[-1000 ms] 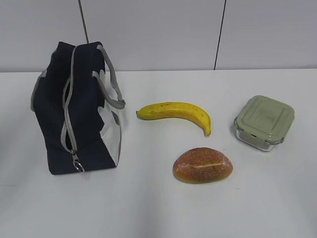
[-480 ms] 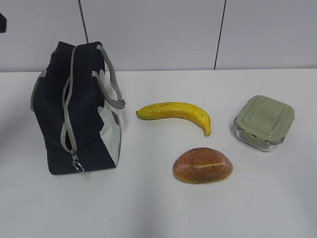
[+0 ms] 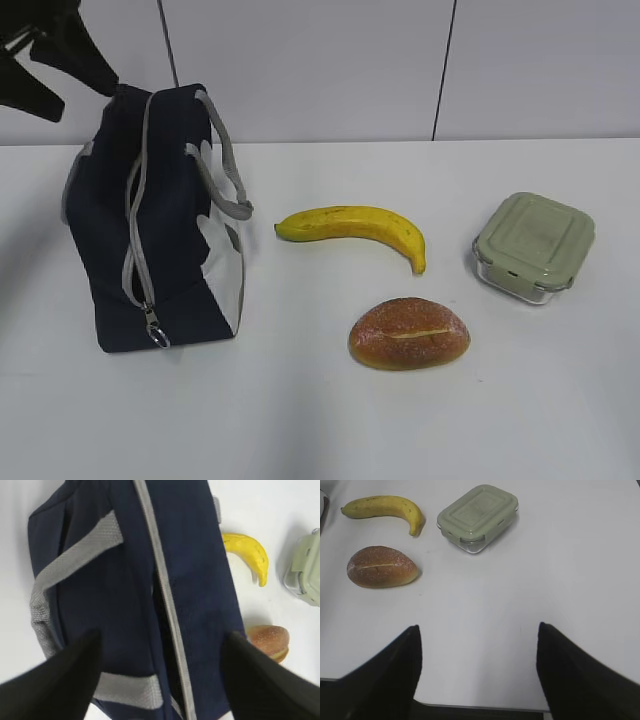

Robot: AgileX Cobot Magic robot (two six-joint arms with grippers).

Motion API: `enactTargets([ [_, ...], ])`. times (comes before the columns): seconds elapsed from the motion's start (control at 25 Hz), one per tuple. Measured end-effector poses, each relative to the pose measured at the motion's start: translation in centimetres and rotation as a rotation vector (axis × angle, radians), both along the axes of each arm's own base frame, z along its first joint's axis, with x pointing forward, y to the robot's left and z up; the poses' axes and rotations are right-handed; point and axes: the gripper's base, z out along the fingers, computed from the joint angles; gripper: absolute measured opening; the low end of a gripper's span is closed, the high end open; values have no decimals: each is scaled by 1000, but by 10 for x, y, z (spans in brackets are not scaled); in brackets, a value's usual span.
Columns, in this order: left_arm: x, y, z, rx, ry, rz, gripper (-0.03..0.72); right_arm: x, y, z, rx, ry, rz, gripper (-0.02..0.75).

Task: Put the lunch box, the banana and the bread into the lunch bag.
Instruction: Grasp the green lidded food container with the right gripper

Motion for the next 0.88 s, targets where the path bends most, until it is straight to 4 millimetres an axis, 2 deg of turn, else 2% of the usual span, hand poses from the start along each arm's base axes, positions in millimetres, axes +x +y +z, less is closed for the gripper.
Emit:
enactTargets([
  [0.16,18,0,-21,9,56,-5,440,0,0,0,0,0,0,530],
  [0.4,32,0,-42,13,98,-1,419,0,0,0,0,0,0,530],
  [0.56,37,0,-44,15,72,4,412,0,0,0,0,0,0,530],
  [0.72,37,0,-44,15,64,6,341,0,0,0,0,0,0,531],
  [0.88,38,0,-45,21,59,-7,310,0,0,0,0,0,0,530],
])
